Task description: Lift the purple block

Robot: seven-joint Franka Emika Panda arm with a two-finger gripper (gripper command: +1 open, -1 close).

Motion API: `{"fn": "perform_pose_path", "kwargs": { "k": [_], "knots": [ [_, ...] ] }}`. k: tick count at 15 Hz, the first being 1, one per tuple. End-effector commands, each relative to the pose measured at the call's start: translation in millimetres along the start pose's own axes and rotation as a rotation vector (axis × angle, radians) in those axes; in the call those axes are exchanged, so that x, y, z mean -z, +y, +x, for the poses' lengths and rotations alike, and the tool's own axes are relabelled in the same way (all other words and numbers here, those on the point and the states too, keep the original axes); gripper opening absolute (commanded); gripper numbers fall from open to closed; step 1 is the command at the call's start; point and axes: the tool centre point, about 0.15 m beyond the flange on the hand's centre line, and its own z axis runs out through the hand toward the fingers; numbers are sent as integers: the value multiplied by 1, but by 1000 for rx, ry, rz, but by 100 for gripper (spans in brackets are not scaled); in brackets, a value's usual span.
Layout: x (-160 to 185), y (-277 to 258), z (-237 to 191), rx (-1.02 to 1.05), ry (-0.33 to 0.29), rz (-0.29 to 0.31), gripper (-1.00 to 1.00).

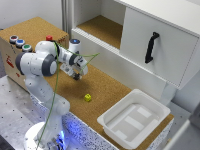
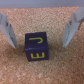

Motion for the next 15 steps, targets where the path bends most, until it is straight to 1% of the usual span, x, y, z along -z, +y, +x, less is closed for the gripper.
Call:
{"fn": "perform_pose_path", "kwargs": {
  "k": [1,4,8,11,12,14,15],
  "knots": [
    [-10,2,7,17,14,-81,-100],
    [-6,1,-2,15,-3,-108,-100],
    [-2,1,-7,-31,-15,-105,-100],
    [2,-4,0,-42,-3,-106,-100],
    [7,-4,5,-49,4,-103,-100],
    [22,-5,15,-55,20,-118,-100],
    [30,-5,19,-68,28,-111,-100]
  ]
}}
